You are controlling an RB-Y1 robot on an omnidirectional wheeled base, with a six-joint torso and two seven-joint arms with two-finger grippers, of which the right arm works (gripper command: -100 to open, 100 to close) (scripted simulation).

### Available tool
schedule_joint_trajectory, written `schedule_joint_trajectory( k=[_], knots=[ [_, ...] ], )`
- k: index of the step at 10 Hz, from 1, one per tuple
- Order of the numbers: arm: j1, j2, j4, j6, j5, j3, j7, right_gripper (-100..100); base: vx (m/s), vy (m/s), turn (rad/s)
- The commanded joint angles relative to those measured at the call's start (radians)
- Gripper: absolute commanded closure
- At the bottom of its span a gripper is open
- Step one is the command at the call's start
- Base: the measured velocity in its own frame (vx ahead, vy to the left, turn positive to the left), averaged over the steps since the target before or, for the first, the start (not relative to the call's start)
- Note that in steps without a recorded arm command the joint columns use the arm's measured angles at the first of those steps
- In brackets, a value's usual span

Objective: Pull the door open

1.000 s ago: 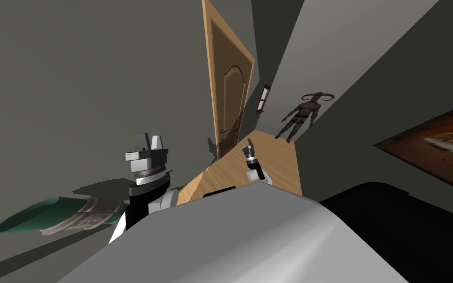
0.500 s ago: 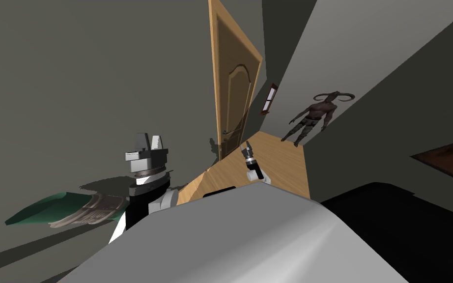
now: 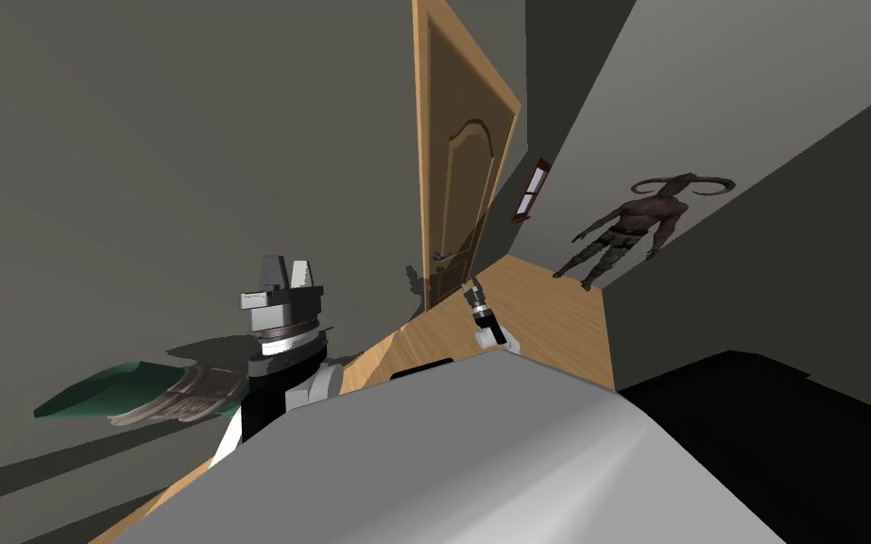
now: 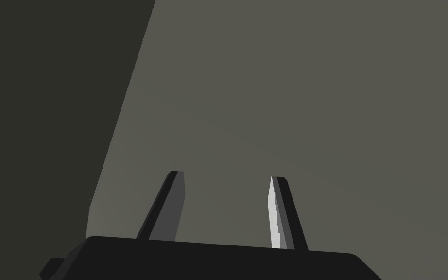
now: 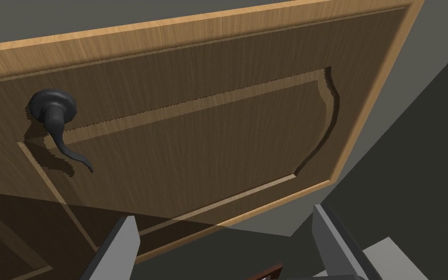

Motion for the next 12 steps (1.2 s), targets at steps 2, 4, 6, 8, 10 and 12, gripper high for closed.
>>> schedule_joint_trajectory(
  k=[2,4,6,8,10,12],
  knots=[
    [-0.022,-0.018,0.067,-0.014,-0.003,0.012,-0.006,-100,0.093,-0.058,0.138],
    [-0.038,-0.033,0.118,-0.026,-0.006,0.020,-0.012,-100,0.084,-0.059,0.150],
    [-0.054,-0.048,0.168,-0.037,-0.008,0.027,-0.017,-100,0.086,-0.060,0.127],
    [-0.069,-0.062,0.218,-0.049,-0.011,0.035,-0.023,-100,0.065,-0.064,0.121],
    [-0.085,-0.077,0.267,-0.060,-0.014,0.043,-0.028,-100,0.082,-0.066,0.138],
    [-0.107,-0.098,0.338,-0.076,-0.018,0.054,-0.036,-100,0.095,-0.095,0.192]
  ],
)
